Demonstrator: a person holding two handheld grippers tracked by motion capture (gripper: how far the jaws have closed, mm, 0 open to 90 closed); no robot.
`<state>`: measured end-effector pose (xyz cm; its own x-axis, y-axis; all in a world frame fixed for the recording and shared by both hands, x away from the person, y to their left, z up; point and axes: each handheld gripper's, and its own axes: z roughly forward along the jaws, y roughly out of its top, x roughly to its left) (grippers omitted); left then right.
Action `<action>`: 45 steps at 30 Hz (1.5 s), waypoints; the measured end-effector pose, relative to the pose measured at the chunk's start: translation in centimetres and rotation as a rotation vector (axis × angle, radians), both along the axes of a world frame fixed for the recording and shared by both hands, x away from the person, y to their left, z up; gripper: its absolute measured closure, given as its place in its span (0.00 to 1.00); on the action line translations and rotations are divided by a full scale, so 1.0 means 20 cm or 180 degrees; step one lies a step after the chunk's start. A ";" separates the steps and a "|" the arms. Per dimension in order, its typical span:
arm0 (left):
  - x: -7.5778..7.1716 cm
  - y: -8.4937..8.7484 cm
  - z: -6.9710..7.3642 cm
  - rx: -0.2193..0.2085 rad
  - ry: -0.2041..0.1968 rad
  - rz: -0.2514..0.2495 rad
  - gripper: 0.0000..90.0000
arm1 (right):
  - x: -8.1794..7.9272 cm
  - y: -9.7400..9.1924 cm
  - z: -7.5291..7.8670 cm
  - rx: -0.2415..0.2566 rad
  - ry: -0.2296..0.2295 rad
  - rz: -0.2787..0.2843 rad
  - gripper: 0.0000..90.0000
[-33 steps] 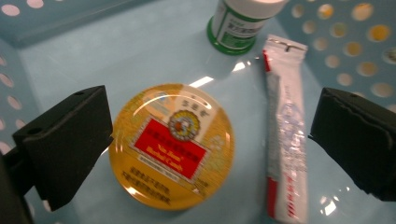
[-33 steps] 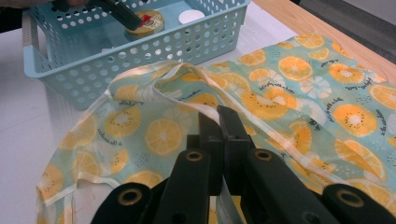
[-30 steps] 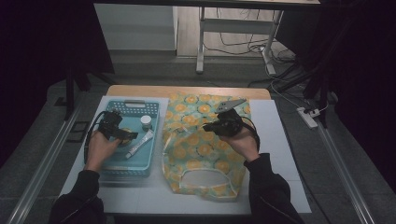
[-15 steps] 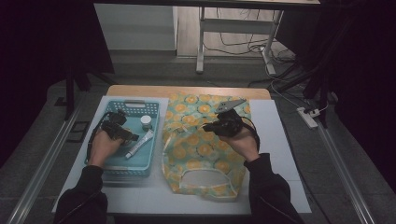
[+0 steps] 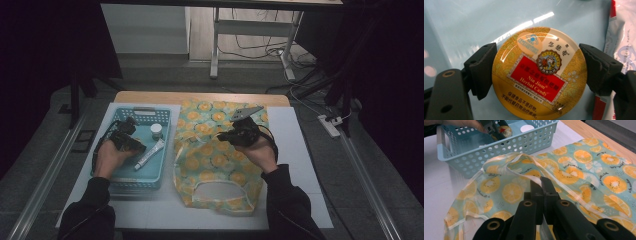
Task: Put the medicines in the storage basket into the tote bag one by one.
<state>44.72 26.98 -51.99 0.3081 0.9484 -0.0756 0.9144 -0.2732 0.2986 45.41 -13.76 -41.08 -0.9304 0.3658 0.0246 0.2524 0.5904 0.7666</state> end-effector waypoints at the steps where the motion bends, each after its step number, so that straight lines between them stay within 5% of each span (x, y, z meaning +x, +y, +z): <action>1: 0.00 0.00 0.00 0.0014 0.0002 0.0005 0.23 | 0.00 0.00 0.00 0.0003 0.0001 -0.0001 1.00; 4: -0.01 0.00 0.01 0.0044 -0.0015 0.0033 0.23 | 0.00 0.00 0.00 0.0014 -0.0003 -0.0004 1.00; 19: -0.09 0.02 0.17 -0.0412 -0.0412 -0.0130 0.23 | 0.00 -0.01 0.01 0.0051 0.0003 -0.0024 1.00; 32: -0.21 -0.07 0.30 -0.0688 -0.0643 -0.0540 0.23 | 0.01 0.00 -0.01 0.0040 0.0017 -0.0036 1.00; 45: -0.32 -0.23 0.41 -0.0779 -0.0771 -0.0930 0.23 | 0.01 0.00 -0.01 0.0067 0.0011 -0.0059 1.00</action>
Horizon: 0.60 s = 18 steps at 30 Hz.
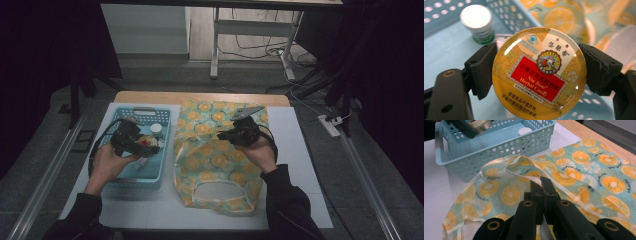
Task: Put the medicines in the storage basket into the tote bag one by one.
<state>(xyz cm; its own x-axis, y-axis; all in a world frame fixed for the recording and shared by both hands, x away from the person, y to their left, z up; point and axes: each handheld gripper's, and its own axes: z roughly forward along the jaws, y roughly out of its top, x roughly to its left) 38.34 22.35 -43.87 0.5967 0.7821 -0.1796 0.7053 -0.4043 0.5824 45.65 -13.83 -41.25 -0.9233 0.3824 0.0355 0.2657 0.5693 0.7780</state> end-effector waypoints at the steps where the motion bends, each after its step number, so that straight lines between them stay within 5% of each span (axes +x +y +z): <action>1: -0.01 -0.01 0.01 0.0001 -0.0002 -0.0034 0.23 | 0.00 0.00 0.00 -0.0001 0.0004 -0.0006 1.00; 18: -0.12 -0.28 0.06 -0.0169 -0.0087 -0.0545 0.23 | 0.00 0.00 0.00 0.0011 -0.0006 -0.0025 1.00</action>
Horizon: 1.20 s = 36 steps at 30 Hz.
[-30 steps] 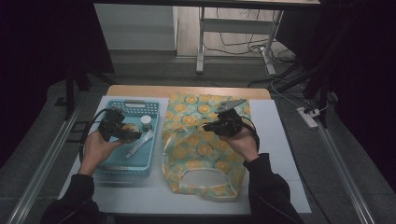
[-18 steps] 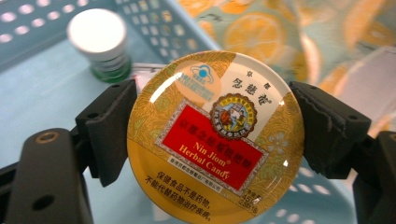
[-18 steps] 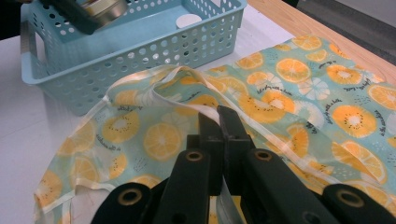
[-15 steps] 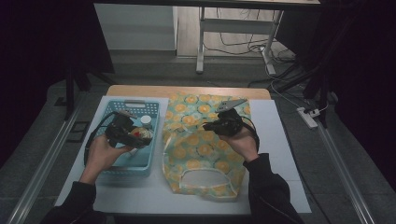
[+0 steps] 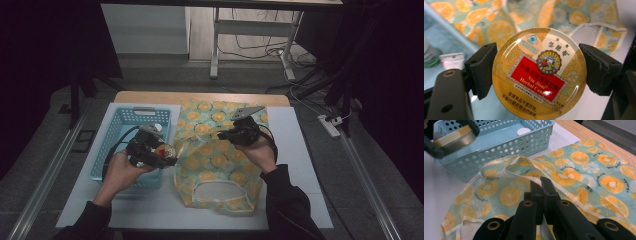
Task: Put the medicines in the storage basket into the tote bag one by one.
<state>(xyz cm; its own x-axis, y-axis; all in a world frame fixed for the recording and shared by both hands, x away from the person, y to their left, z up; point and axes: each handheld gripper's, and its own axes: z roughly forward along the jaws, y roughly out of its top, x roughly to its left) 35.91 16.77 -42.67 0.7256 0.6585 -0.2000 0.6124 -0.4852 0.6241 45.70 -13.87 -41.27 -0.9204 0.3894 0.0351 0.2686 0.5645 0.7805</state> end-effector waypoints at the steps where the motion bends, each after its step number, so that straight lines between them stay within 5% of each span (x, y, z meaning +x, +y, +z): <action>1: 0.00 -0.01 0.00 0.0006 -0.0014 -0.0027 0.23 | 0.00 0.00 0.00 0.0001 0.0000 -0.0001 1.00; 17: -0.01 -0.23 -0.04 -0.0015 -0.0101 -0.0269 0.23 | 0.00 0.00 0.00 0.0017 -0.0005 -0.0012 1.00; 36: 0.07 -0.44 -0.13 -0.0043 -0.0132 -0.0399 0.23 | 0.01 -0.01 0.00 0.0049 -0.0027 -0.0045 1.00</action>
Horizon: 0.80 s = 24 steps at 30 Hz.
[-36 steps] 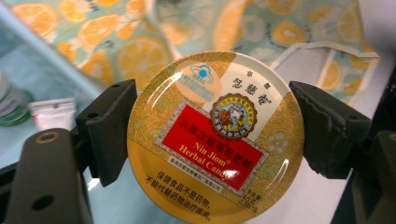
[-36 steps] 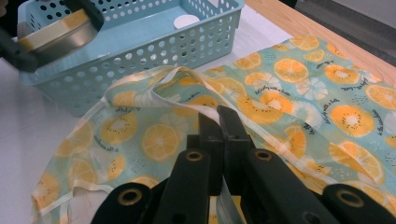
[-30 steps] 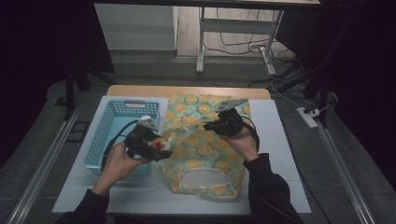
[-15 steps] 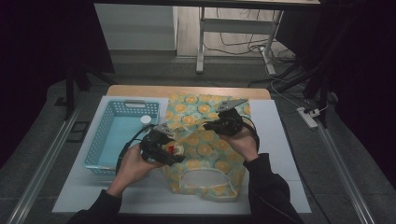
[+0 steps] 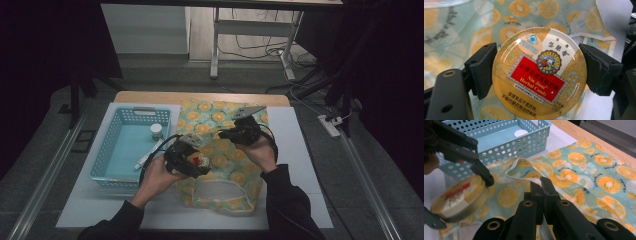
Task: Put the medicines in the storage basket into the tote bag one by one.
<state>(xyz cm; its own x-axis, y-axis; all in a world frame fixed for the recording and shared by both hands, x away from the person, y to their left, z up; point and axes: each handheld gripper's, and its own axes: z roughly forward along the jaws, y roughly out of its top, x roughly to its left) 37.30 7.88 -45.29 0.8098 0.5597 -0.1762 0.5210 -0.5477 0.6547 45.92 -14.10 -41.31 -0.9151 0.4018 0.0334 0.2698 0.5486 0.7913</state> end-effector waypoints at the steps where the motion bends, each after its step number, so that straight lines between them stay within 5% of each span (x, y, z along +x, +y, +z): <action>1: 0.00 -0.01 0.00 0.0006 -0.0001 -0.0014 0.23 | 0.00 0.00 0.00 0.0001 -0.0002 -0.0002 1.00; 13: 0.06 -0.15 -0.05 0.0040 0.0023 -0.0128 0.23 | 0.01 -0.01 -0.01 0.0018 0.0012 -0.0023 1.00; 24: 0.16 -0.25 -0.15 0.0190 -0.0057 -0.0011 0.23 | 0.03 -0.01 -0.02 0.0002 0.0026 -0.0054 1.00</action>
